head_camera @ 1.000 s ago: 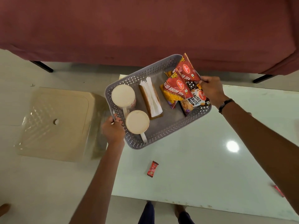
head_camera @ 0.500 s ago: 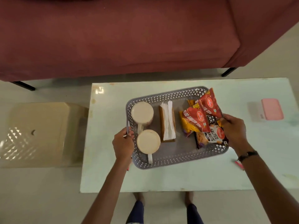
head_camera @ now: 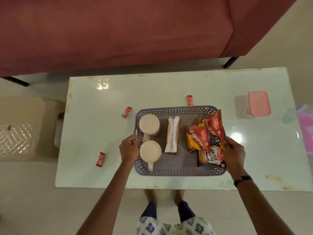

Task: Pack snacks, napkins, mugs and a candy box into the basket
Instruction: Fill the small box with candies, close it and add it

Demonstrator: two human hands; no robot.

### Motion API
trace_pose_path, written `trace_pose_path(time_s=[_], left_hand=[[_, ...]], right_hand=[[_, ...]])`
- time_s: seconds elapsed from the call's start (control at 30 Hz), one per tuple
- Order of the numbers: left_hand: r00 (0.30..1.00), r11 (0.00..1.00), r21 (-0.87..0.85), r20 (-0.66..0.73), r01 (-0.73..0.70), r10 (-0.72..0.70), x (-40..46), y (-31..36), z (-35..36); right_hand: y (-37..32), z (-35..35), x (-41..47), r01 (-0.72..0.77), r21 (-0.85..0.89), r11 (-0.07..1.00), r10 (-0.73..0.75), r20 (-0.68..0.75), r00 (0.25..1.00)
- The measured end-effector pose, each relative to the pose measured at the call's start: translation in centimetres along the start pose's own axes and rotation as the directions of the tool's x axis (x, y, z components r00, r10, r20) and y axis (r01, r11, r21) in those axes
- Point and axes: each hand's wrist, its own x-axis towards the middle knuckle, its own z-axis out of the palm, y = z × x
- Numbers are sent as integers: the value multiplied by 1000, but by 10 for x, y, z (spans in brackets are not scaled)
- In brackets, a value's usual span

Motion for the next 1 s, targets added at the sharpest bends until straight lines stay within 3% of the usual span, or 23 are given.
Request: trace_pose_path(time_s=[0.5, 1.0], left_hand=[[993, 998, 53, -115, -23, 29, 26, -4, 2], [992, 995, 85, -113, -44, 54, 28, -17, -3]], right_hand=[[4, 19, 21, 126, -23, 992, -122, 123, 985], [12, 29, 29, 226, -141, 964, -212, 110, 971]])
